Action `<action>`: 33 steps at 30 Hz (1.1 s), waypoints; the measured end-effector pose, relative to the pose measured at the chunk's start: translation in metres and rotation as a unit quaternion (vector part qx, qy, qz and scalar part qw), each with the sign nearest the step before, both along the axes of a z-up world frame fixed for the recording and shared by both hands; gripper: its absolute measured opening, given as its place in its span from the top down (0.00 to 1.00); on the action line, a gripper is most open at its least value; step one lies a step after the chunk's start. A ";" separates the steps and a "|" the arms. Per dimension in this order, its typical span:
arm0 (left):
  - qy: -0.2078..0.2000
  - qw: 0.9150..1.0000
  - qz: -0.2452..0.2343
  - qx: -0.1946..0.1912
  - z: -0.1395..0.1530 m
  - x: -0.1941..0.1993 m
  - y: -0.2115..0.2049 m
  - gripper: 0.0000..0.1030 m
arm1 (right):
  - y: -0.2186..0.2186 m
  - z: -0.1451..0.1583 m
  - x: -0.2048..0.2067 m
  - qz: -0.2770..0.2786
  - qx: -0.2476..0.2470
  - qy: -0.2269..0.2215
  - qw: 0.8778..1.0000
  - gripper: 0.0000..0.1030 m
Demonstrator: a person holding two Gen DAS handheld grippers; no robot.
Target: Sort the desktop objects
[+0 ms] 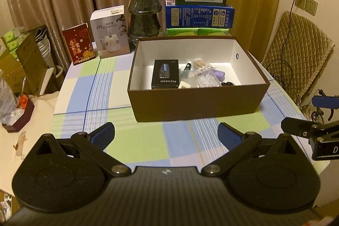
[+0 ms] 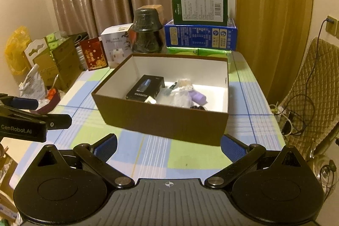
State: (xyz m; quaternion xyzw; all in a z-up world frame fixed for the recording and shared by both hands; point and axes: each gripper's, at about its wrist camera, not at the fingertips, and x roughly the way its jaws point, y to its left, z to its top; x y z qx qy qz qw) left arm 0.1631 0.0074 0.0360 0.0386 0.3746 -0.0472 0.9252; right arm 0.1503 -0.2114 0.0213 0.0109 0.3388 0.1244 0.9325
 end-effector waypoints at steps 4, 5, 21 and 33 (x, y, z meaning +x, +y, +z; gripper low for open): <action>0.003 1.000 0.000 0.002 0.001 -0.014 -0.005 0.01 | -0.004 0.000 -0.014 0.001 0.003 0.001 1.000 0.02; 0.002 1.000 0.001 0.005 0.001 -0.018 -0.005 0.01 | -0.005 0.000 -0.017 0.001 0.003 0.002 1.000 0.02; -0.001 1.000 0.008 0.015 0.003 -0.061 -0.015 0.01 | -0.011 -0.002 -0.056 0.015 0.001 0.005 1.000 0.02; 0.004 1.000 0.016 0.014 -0.003 -0.081 -0.020 0.01 | -0.015 -0.006 -0.074 0.021 -0.002 0.007 1.000 0.02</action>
